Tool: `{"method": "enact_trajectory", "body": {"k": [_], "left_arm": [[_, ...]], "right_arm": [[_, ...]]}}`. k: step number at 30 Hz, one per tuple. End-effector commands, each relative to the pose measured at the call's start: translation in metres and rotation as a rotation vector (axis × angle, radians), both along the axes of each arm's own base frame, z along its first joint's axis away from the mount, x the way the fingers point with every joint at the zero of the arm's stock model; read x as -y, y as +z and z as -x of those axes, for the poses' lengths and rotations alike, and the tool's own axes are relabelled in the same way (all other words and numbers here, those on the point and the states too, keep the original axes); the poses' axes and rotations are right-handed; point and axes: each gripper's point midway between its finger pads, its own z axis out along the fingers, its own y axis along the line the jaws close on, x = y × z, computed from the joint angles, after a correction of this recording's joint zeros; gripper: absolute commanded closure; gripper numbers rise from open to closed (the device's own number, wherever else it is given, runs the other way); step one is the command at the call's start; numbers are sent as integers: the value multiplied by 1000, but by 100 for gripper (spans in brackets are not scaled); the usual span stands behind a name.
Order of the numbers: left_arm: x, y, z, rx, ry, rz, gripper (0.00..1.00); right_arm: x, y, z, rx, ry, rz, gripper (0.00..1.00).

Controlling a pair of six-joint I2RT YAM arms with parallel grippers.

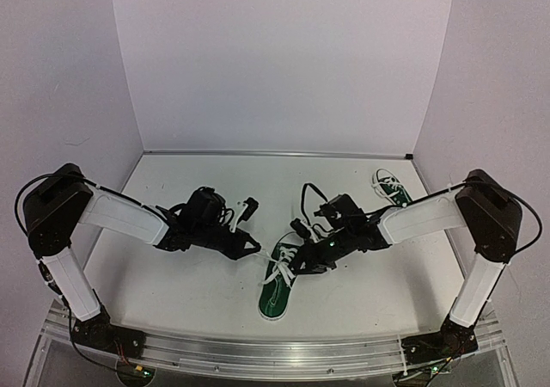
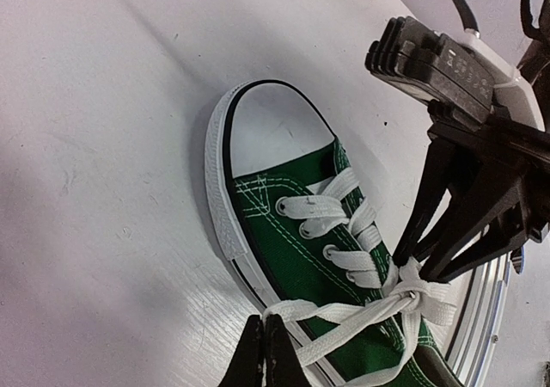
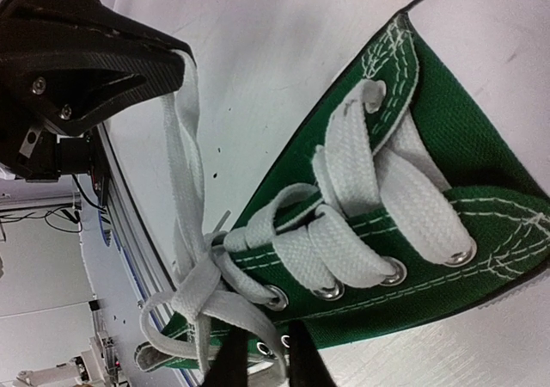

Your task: Tie the shoes

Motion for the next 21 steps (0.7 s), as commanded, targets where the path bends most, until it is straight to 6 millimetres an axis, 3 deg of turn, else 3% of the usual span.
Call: {"method": "enact_trajectory", "body": {"k": [1,11,21], "left_arm": [[7,15,-11,42,2,26,100],[-11,12,-22,62,120,-11,100],[-23,5,-30,66,195,-62,100]], "right_arm": [[-1,7,-5,45,-8,9,96],[21,13,-3,78,-94,45,100],[37,-3,4,56,-130,101,100]]}}
